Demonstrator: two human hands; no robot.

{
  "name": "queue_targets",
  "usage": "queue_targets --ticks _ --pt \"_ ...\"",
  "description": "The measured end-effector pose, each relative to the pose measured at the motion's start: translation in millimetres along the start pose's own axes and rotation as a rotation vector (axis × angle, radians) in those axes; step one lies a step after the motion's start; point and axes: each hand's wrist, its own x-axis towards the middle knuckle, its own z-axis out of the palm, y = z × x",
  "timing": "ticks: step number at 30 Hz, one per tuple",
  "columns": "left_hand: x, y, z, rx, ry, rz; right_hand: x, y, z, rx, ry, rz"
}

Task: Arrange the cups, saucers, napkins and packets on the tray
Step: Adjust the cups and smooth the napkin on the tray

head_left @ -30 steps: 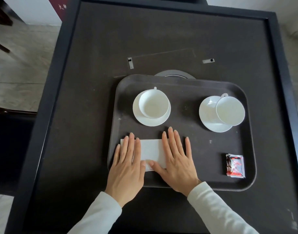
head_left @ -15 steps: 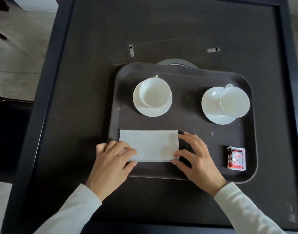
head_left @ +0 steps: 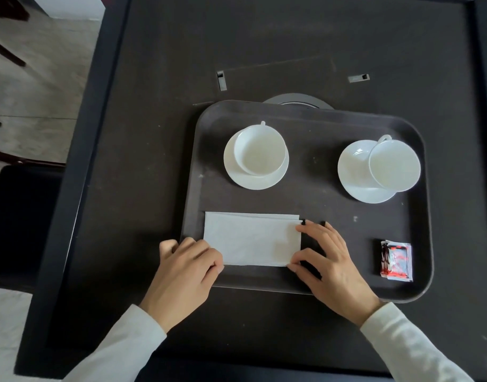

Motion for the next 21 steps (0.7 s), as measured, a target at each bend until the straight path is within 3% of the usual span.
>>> queue_targets --ticks 7,13,21 --pt "5.7 -0.2 0.1 0.008 0.042 -0.04 4.1 -0.1 -3.9 0.015 0.038 0.01" --pt "30.6 -1.4 -3.8 -0.07 0.159 -0.055 22.9 -2.7 -9.7 0.071 0.226 0.217" --pt "71.3 -12.4 -3.7 0.024 0.134 -0.047 46.4 -4.4 -14.2 -0.038 0.181 0.293"
